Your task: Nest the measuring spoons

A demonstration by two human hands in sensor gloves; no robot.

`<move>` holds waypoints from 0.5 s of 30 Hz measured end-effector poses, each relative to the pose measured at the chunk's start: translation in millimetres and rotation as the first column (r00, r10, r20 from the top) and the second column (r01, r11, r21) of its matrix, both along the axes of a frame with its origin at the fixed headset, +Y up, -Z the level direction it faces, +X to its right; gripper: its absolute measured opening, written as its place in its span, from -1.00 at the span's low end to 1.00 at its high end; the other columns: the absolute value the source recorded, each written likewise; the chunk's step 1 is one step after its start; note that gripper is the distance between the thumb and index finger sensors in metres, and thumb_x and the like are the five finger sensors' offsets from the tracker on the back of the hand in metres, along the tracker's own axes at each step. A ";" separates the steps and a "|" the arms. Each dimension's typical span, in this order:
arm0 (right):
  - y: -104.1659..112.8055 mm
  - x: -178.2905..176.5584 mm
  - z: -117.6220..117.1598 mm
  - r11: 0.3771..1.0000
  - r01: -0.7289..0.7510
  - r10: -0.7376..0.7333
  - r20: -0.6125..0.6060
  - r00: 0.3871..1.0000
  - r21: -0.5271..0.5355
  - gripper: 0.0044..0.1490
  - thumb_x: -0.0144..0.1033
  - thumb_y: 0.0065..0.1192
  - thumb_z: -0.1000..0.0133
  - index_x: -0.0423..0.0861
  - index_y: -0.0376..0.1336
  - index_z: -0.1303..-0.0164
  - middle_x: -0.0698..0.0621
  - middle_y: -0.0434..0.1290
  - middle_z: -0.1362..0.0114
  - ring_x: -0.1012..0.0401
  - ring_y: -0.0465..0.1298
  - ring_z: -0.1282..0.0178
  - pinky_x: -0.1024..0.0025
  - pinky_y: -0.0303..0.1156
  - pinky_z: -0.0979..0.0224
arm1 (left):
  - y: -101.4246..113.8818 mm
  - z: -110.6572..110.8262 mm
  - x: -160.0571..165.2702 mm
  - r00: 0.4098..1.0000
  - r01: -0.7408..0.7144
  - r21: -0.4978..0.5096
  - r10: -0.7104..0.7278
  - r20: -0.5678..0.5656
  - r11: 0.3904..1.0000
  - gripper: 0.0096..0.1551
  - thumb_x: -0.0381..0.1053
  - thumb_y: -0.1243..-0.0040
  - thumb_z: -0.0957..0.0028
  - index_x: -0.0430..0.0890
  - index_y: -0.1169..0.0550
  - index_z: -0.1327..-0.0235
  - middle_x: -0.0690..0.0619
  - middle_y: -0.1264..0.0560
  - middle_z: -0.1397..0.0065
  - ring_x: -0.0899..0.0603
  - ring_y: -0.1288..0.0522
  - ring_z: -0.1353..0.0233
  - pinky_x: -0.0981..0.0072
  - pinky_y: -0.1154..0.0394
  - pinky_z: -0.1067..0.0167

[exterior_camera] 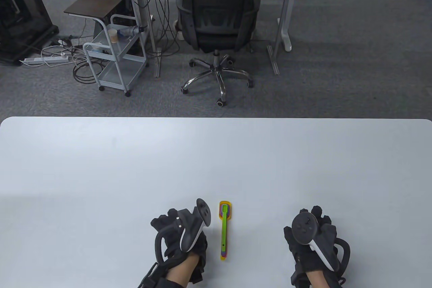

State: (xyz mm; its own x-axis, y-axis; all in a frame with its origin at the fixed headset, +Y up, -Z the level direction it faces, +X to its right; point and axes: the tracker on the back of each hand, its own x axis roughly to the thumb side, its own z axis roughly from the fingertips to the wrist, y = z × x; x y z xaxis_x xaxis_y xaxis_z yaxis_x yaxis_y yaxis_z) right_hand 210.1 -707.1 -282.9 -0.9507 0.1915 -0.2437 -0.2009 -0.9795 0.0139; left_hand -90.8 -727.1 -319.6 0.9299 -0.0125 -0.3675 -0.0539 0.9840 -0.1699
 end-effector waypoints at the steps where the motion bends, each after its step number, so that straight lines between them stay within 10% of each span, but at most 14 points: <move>1: 0.1 0.0 0.1 1.000 0.001 -0.001 -0.001 1.000 0.000 -0.03 0.08 0.20 -0.15 -0.23 0.14 -0.67 -0.43 0.01 -0.81 -0.48 0.13 -0.64 -0.41 0.08 -0.51 | 1.9 -0.2 2.3 1.000 0.002 0.002 -0.002 0.003 1.000 -0.48 0.17 -0.55 0.16 -0.22 -0.79 0.19 -0.14 -0.38 -0.65 -0.49 -0.37 -0.64 -0.44 -0.09 -0.54; 15: 0.3 0.2 0.8 1.000 0.015 -0.015 -0.015 1.000 0.001 -0.04 0.08 0.20 -0.15 -0.23 0.14 -0.67 -0.43 0.01 -0.81 -0.48 0.13 -0.63 -0.41 0.08 -0.51 | 16.4 -7.2 43.3 0.998 0.001 0.014 -0.001 0.058 1.000 -0.47 0.18 -0.55 0.16 -0.22 -0.79 0.19 -0.14 -0.37 -0.65 -0.49 -0.37 -0.64 -0.44 -0.08 -0.54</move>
